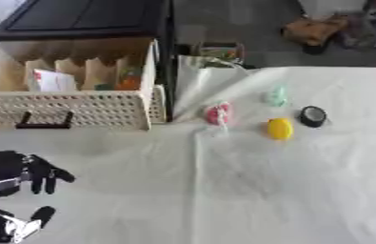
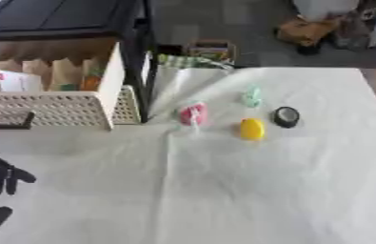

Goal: Pick up objects from table and place into drawer.

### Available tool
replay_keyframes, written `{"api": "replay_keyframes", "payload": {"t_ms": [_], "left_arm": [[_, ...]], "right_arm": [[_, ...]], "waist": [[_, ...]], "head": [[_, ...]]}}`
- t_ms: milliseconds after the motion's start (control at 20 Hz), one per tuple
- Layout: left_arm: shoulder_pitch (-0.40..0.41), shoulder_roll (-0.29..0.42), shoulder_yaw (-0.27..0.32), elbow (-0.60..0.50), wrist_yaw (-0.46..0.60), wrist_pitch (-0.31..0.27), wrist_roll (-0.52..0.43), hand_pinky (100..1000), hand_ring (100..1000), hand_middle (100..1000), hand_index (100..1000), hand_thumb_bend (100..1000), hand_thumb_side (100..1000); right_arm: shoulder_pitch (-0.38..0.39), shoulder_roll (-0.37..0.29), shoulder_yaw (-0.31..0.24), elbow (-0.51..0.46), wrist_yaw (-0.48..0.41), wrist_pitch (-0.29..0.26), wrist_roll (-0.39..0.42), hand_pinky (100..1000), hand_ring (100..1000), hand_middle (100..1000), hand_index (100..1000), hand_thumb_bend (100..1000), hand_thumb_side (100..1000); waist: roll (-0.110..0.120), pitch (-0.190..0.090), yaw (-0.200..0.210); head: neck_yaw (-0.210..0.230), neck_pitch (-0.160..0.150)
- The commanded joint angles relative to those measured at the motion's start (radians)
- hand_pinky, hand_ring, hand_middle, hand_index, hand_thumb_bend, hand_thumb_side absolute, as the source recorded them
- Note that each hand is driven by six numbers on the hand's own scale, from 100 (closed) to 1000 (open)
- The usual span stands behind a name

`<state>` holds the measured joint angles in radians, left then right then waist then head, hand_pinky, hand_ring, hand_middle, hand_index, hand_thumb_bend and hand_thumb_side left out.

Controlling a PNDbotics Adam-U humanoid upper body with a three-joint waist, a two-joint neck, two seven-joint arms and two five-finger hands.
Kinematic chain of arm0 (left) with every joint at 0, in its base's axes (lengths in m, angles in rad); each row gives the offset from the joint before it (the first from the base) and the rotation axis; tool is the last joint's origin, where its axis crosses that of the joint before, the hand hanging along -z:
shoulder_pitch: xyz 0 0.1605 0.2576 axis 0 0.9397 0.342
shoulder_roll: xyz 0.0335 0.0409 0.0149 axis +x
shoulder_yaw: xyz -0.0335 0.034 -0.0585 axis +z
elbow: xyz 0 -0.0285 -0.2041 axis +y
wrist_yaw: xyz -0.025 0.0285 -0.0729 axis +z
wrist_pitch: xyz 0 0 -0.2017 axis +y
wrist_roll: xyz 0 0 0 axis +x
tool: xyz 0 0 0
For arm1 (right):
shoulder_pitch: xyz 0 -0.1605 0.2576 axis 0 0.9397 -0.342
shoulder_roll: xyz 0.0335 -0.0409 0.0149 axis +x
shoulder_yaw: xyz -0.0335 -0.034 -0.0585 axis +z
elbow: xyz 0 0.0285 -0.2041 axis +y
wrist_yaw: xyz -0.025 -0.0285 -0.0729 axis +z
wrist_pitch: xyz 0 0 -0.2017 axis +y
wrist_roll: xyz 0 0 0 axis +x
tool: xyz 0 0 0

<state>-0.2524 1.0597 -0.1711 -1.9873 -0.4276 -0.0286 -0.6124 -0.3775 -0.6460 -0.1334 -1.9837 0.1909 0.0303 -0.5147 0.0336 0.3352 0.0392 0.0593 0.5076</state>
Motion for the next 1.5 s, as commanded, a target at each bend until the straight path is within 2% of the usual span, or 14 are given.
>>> {"api": "replay_keyframes", "payload": {"t_ms": [50,300,650,1100,1500], "left_arm": [[-0.022,0.05,0.008,-0.013,-0.022,0.038,-0.024,355,616,609,905,105,408],[-0.05,0.056,0.003,-0.013,-0.054,0.106,-0.04,372,647,622,899,105,408],[-0.098,0.062,-0.003,-0.013,-0.062,0.152,-0.036,388,686,648,908,105,408],[-0.14,0.07,0.001,-0.013,-0.078,0.188,-0.016,359,670,625,889,105,408],[-0.173,0.063,-0.005,-0.013,-0.105,0.247,-0.024,345,659,613,878,105,408]], "right_arm": [[-0.005,-0.015,-0.014,-0.016,-0.006,-0.005,0.0,711,670,476,763,368,1000],[-0.004,-0.011,-0.018,-0.016,-0.006,-0.006,-0.004,711,668,475,761,372,1000],[0.0,-0.005,-0.021,-0.016,-0.008,0.002,-0.005,708,665,471,755,379,1000],[0.004,0.001,-0.025,-0.016,-0.01,0.006,-0.01,707,664,470,747,379,1000],[0.001,0.006,-0.025,-0.016,-0.012,0.002,-0.01,705,662,466,739,388,1000]], "waist": [[0.001,-0.014,-0.003],[0.003,-0.01,-0.009],[0.007,-0.007,-0.009],[0.011,-0.002,-0.012],[0.013,0.006,-0.021]], "head": [[0.006,-0.011],[0.013,-0.015],[0.03,-0.014],[0.04,-0.019],[0.045,-0.03]]}}
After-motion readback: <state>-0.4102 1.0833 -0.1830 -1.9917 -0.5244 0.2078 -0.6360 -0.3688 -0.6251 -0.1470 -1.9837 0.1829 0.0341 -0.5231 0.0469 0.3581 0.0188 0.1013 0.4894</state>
